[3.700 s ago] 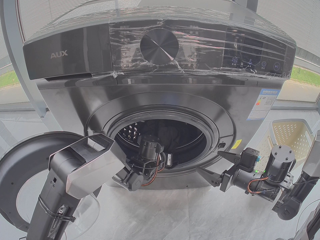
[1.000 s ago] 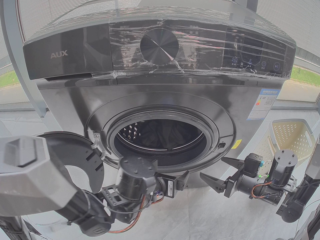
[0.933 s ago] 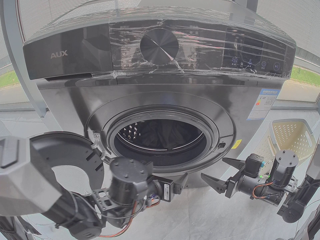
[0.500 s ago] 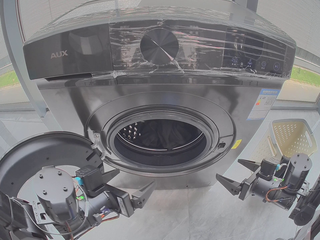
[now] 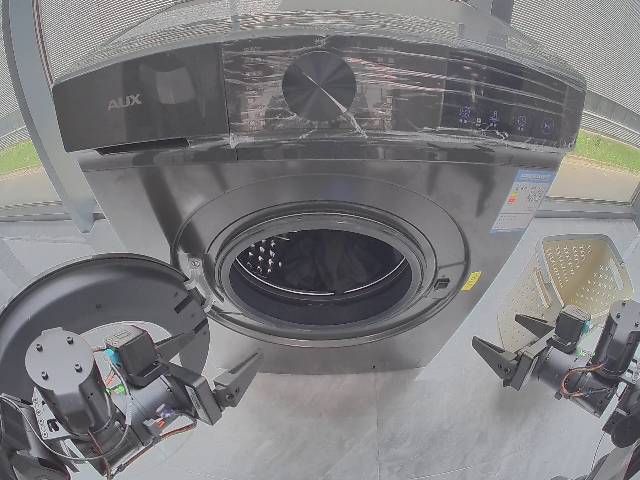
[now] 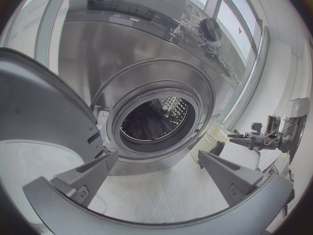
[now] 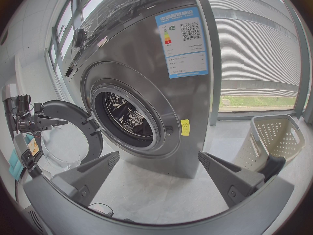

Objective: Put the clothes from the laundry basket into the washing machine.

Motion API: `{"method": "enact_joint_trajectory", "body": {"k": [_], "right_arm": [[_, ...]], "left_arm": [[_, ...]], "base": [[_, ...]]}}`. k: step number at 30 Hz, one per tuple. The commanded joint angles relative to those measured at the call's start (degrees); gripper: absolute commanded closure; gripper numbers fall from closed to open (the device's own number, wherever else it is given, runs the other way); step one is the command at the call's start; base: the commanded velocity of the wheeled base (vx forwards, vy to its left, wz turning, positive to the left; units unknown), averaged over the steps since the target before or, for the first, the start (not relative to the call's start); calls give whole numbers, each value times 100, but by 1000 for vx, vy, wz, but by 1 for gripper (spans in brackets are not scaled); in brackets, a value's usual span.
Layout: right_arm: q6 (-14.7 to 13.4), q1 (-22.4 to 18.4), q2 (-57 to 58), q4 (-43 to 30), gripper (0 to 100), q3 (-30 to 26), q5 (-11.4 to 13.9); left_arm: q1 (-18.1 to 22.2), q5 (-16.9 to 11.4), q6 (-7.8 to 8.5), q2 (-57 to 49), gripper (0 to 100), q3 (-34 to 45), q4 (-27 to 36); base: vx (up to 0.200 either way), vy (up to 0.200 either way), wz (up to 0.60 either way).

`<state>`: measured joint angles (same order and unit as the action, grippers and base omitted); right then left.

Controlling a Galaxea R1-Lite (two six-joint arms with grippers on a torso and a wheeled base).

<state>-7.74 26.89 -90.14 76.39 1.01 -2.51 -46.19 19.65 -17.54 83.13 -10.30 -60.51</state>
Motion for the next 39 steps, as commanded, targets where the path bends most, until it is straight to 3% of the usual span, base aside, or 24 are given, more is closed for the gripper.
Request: {"method": "enact_joint_trajectory", "body": {"k": [1,3,8,9,13,15,19,21,24,25,27,31,34,39], "right_arm": [[1,53,673,-432,0,-101,-74],[1,71,822,-581,0,-101,-65],[9,88,2044,-1908,0,-101,-65],[9,88,2079,-1952,0,-101,-65],[97,9,3529,-3385,0,-101,-74],[150,-9,3855,-3657,0,-101,-83],[194,-439,5032,-4615,0,-101,-83],[238,-852,5823,-5134,0,-101,-56],[264,-1107,6333,-5441,0,-101,-30],[264,-1380,6922,-5854,0,-101,5],[256,-1503,7405,-6224,0,-101,49],[326,-1863,8460,-7217,0,-101,84],[220,-1898,8486,-7243,0,-101,-65],[194,-1907,8469,-7252,0,-101,-557]], "left_arm": [[233,-5,313,-288,0,204,-110],[260,-5,374,-350,0,248,-110],[365,4,594,-737,0,582,-110],[365,4,603,-745,0,582,-110],[409,4,620,-1158,0,951,-110],[409,4,620,-1273,0,1030,-110],[462,197,603,-1993,0,1030,215],[567,259,612,-2582,0,1030,725],[638,250,594,-3101,0,1030,1217],[664,223,585,-3892,0,1030,1991],[682,197,594,-4551,0,1030,2676],[1121,215,533,-5307,0,1030,3933],[1446,215,533,-5852,0,1030,4557],[2641,109,603,-6748,0,1030,5357]], "base": [[-200,0,0],[-200,0,0],[-200,0,0],[-200,0,0],[-200,0,0],[-200,0,0],[-200,0,0],[-100,0,0],[0,0,0],[0,0,0],[0,0,0],[0,0,0],[0,0,0],[0,0,0]]}}
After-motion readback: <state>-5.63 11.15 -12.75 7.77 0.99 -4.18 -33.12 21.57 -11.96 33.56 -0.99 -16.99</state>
